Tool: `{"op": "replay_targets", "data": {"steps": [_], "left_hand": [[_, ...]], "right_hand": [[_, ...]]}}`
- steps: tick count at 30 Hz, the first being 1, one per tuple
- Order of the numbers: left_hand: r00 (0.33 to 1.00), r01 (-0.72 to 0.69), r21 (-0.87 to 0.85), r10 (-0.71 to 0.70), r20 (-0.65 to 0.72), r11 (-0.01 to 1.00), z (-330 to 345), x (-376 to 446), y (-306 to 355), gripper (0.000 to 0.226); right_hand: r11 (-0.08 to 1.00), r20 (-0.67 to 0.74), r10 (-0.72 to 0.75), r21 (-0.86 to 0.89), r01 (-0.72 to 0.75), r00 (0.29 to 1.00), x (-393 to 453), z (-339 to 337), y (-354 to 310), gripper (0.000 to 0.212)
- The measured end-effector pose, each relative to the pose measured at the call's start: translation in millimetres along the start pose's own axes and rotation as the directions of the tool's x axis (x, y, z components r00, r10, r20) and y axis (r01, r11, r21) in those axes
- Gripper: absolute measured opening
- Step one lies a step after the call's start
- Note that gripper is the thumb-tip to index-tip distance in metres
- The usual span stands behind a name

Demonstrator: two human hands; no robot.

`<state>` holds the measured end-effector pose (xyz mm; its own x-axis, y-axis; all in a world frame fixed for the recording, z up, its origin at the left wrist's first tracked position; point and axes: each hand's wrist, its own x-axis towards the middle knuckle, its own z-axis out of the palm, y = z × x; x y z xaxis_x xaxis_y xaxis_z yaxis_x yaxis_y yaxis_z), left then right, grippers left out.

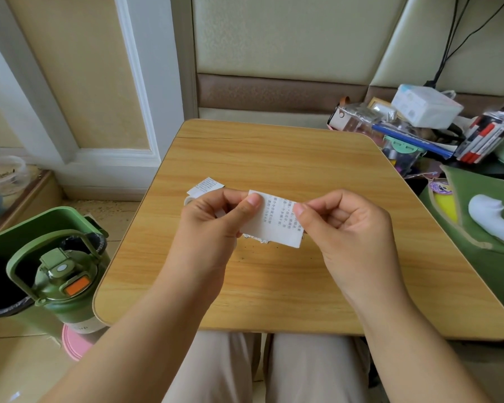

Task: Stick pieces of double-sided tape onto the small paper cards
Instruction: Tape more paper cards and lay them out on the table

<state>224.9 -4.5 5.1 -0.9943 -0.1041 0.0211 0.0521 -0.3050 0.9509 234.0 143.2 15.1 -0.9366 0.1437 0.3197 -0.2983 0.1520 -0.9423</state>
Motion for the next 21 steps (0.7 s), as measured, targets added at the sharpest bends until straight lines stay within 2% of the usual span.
{"op": "replay_targets", "data": {"steps": [4, 8, 10, 14, 18, 21], "left_hand": [[1.000, 0.017, 0.014, -0.017, -0.005, 1.000, 3.7, 0.2, 5.2, 0.015], [1.000, 0.021, 0.013, -0.021, 0.005, 1.000, 7.2, 2.9, 12.6, 0.018], [1.000, 0.021, 0.021, -0.021, 0.018, 1.000, 9.1, 4.3, 14.5, 0.017], [0.997, 0.022, 0.055, -0.026, 0.072, 0.998, 8.3, 9.2, 16.7, 0.013], [0.987, 0.064, 0.152, -0.086, 0.139, 0.986, 6.2, 17.9, 19.9, 0.029], [0.975, 0.062, 0.205, -0.104, 0.199, 0.977, 9.6, 24.8, 24.2, 0.016]], "right_hand": [[0.996, -0.033, 0.058, 0.074, -0.056, 0.998, 4.9, 1.2, -1.2, 0.019], [0.982, 0.087, 0.153, 0.095, -0.161, 0.984, 12.9, -1.6, -6.2, 0.013], [0.984, 0.125, 0.154, 0.073, -0.164, 0.980, 15.4, -1.4, -6.9, 0.005], [0.990, 0.134, 0.133, 0.034, -0.138, 0.982, 21.9, -4.1, -6.4, 0.014], [0.990, 0.154, 0.139, 0.002, -0.141, 0.978, 32.0, -9.5, -6.3, 0.012], [0.990, 0.170, 0.140, -0.017, -0.139, 0.975, 39.9, -9.0, -5.7, 0.014]]}}
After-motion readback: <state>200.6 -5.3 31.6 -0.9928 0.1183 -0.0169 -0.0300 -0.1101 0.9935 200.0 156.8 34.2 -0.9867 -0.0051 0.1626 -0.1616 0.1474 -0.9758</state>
